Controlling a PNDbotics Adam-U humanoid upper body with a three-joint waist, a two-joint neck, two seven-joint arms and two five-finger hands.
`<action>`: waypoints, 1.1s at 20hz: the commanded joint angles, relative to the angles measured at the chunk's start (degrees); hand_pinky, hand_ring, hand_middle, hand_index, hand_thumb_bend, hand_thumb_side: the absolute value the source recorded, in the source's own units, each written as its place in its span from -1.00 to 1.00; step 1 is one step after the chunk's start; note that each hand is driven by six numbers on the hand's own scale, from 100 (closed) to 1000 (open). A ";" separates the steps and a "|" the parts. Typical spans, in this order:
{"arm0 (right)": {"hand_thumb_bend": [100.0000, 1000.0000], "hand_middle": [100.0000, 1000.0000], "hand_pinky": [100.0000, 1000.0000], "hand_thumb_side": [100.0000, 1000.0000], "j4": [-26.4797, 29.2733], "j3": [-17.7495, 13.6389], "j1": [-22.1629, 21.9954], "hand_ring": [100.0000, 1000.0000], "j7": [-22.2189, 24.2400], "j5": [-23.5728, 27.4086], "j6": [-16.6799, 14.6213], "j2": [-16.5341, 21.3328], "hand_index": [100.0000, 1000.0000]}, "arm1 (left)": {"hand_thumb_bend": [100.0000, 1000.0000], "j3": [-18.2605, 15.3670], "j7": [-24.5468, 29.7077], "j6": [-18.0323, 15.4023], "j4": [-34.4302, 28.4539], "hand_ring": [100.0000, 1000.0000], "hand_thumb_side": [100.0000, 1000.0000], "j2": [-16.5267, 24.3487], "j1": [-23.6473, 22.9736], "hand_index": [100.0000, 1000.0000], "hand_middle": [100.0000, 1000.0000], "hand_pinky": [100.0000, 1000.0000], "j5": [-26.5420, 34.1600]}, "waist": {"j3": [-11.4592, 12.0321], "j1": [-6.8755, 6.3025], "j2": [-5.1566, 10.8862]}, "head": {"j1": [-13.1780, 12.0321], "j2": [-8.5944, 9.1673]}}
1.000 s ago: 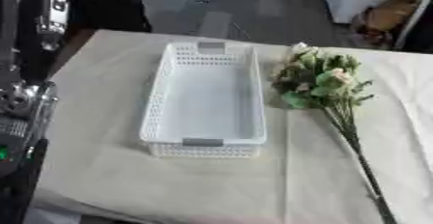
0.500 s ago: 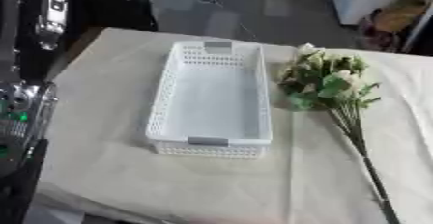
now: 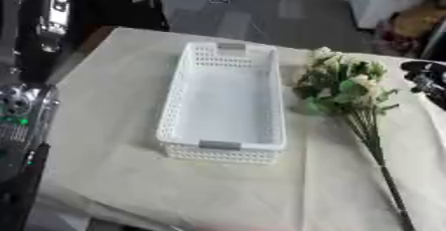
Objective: Pick up objects on the table and place them in the box.
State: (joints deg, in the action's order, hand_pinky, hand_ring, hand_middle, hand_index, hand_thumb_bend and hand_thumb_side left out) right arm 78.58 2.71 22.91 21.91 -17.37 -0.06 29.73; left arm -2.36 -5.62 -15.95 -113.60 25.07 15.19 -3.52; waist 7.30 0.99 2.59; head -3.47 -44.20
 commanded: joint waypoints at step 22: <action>-1.00 0.64 0.24 0.82 -11.00 6.36 8.60 0.53 6.90 -5.57 -3.25 0.93 0.80 | -1.00 0.14 0.55 -0.27 -0.99 0.38 0.48 0.84 0.97 0.64 0.26 0.07 0.55 | 0.76 0.15 0.56 | 5.85 0.09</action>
State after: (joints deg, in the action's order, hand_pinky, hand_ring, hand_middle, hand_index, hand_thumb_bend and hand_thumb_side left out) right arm 67.37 9.03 30.09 28.39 -22.49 -3.18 29.89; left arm -2.10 -5.29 -16.17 -113.60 25.07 15.26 -3.24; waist 7.95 1.17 2.64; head 1.60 -44.20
